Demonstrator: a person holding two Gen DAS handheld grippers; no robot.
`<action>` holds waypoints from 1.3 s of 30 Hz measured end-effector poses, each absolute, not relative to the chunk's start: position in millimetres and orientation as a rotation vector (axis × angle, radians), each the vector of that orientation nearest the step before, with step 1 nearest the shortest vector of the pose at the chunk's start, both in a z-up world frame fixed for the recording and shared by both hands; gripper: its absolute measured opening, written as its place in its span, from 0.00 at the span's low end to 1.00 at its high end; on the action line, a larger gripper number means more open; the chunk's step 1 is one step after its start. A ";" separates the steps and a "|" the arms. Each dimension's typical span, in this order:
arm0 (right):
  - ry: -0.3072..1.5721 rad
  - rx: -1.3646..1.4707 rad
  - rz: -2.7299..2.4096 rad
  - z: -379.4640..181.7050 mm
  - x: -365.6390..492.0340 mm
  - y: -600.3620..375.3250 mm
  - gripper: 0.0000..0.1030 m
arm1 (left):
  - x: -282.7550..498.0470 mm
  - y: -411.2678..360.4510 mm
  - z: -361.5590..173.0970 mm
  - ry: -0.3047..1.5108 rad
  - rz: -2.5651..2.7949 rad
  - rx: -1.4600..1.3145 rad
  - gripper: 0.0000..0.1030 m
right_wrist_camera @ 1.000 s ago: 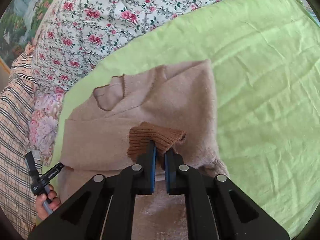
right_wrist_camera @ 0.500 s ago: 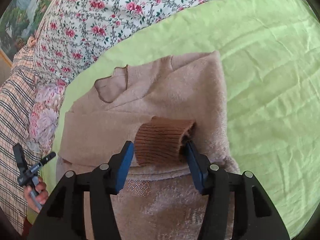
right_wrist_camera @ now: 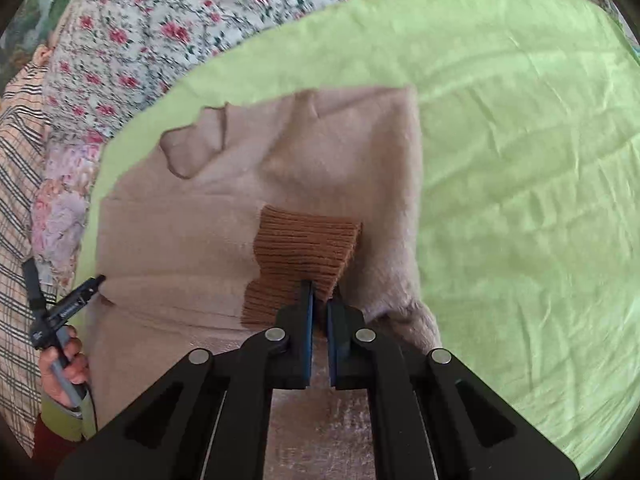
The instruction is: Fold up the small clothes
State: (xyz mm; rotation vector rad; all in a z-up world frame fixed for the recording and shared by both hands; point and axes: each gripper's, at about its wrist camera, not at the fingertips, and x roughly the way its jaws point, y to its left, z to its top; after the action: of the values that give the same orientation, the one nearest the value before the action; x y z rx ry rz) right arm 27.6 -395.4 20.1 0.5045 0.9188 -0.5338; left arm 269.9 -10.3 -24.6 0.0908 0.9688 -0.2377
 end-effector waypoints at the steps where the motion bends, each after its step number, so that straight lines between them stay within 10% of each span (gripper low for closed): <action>1: 0.904 0.502 -0.566 24.0 25.3 -393.3 0.13 | 268.9 -10.4 -24.0 0.969 -0.236 0.096 0.66; 13: 0.885 0.385 -0.369 33.0 76.0 -364.6 0.30 | 259.4 -20.9 1.6 0.925 -0.246 0.193 0.64; 19: 0.879 0.130 -0.343 53.2 130.7 -393.6 0.72 | 299.5 -69.3 36.7 0.793 -0.344 0.421 0.75; 29: 1.134 -0.203 -0.198 9.6 210.2 -441.6 0.77 | 407.1 -145.8 0.8 0.899 -0.515 0.657 0.80; 30: 1.152 -0.247 -0.214 0.3 212.6 -440.5 0.75 | 411.1 -147.9 -6.7 0.921 -0.536 0.661 0.80; 32: 1.153 -0.297 -0.265 -7.4 212.0 -437.2 0.26 | 408.6 -148.7 -15.8 0.910 -0.575 0.665 0.64; 33: 1.124 -0.259 -0.284 -1.8 208.9 -438.9 0.11 | 404.2 -148.2 -16.2 0.899 -0.602 0.656 0.37; 34: 1.091 -0.225 -0.301 4.7 205.6 -440.7 0.08 | 397.6 -148.6 -15.3 0.871 -0.600 0.659 0.07; 39: 0.861 -0.010 -0.430 46.5 178.2 -460.9 0.07 | 388.6 -148.6 6.0 0.737 -0.456 0.647 0.06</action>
State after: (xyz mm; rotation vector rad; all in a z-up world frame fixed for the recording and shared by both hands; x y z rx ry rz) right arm 178.2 -460.9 46.5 -0.0102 0.8615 -0.4305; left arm 388.6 -148.6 6.0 0.6466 0.7368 -0.4558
